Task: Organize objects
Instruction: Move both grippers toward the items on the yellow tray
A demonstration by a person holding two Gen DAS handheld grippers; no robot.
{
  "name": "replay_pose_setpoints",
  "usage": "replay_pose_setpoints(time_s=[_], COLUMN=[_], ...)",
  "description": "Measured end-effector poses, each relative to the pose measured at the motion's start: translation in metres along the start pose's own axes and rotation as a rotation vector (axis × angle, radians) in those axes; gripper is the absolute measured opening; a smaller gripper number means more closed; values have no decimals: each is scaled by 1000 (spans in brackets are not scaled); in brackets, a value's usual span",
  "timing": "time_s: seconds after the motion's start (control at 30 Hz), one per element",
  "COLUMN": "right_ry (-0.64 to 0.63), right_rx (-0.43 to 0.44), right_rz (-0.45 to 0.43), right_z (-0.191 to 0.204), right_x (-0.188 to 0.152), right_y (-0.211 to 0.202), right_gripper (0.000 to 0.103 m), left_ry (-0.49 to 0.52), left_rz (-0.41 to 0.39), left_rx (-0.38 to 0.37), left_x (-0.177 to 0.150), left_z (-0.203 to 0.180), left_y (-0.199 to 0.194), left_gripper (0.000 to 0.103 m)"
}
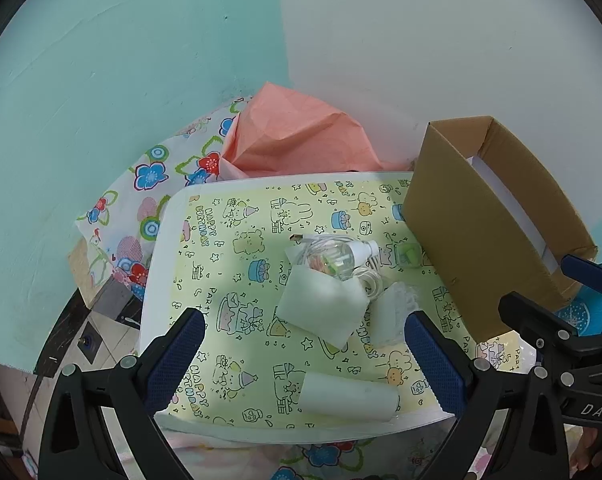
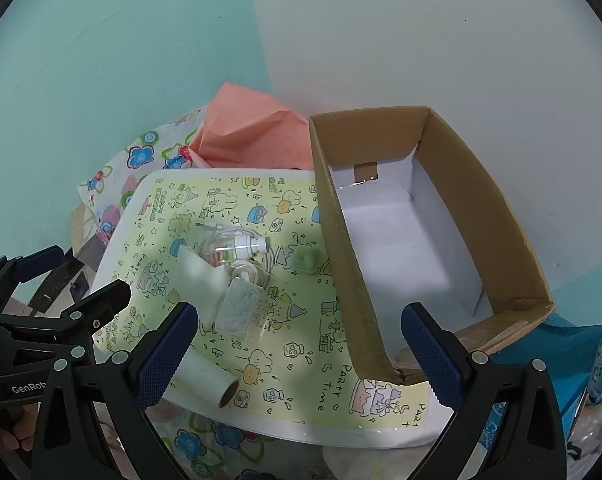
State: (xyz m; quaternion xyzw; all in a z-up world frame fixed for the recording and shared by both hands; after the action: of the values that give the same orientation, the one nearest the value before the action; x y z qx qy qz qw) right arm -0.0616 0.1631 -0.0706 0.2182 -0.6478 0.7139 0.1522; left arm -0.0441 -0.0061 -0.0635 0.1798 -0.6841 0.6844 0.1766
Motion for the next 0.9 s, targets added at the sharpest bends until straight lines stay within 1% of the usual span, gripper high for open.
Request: replay_pose_setpoints(time_s=[0.33,0.53,0.9], right_ry=[-2,-2,-11], right_rx=[2,-11,4], right_rz=[13,14,38], right_z=[1,2,10], right_x=[-1,-2,-2], right_y=[3,4,10], right_gripper=[103,103,103], left_ry=[-4,-5,-21], left_rz=[14,20,32], left_rx=[12,24,44], left_x=[-1,-2,-5], left_z=[0,0,7], left_y=[4,6,12], left_gripper=[101,101,101])
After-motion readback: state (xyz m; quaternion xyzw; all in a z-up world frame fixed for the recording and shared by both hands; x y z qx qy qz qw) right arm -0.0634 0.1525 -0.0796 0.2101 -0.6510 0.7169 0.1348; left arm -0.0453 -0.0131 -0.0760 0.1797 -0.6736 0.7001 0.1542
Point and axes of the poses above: each gripper's, at about its wrist camera, not at the fingertips, and y roughly the way its jaws point, z to its left, x to its top, the point moved 7 cm from there along y, roughly the way its jaws point, and after that the axes turned 3 degrees about -x, right-handed, at the moved point
